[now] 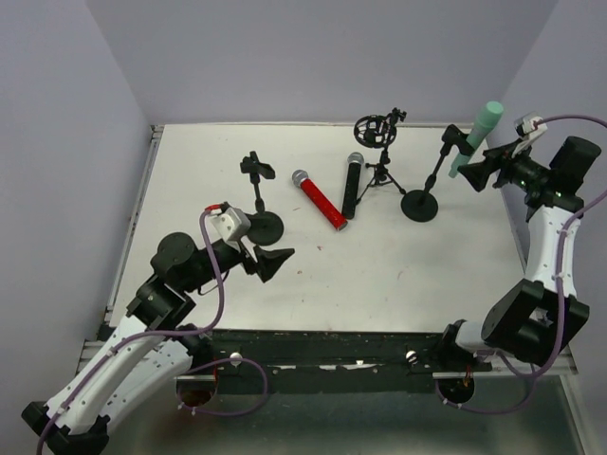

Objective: Attach the microphones to the stand

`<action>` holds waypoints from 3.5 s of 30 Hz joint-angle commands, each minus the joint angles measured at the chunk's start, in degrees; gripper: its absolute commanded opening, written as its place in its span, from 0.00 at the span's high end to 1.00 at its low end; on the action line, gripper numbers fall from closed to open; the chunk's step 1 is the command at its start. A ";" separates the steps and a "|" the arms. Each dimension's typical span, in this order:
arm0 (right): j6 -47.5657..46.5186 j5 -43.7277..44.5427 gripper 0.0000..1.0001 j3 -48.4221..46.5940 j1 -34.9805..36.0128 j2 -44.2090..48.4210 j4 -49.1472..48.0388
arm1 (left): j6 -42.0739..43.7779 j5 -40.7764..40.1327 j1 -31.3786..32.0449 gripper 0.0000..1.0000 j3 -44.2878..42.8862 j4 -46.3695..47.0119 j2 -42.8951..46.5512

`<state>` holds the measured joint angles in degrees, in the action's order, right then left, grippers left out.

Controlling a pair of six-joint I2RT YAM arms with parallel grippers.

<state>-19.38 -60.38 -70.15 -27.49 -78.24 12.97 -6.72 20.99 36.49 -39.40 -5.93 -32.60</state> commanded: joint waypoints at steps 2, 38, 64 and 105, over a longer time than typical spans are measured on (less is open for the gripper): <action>-6.90 2.63 0.08 5.63 -0.99 5.19 10.04 | -7.15 -12.00 -0.19 0.02 2.39 -0.66 2.27; -24.83 -18.55 0.09 20.32 -0.11 15.39 40.55 | -2.86 -16.34 -16.45 0.41 6.00 47.33 -38.33; -26.59 -19.34 0.09 19.79 0.15 15.13 42.84 | -4.79 -24.84 -0.66 1.00 12.50 36.36 -20.33; -26.59 -19.16 0.09 19.79 1.38 11.35 41.87 | -10.07 -52.29 27.32 0.25 9.25 42.06 -31.92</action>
<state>-45.06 -77.91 -50.33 -26.30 -66.72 54.57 -15.57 -32.32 63.51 -31.33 36.84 -67.00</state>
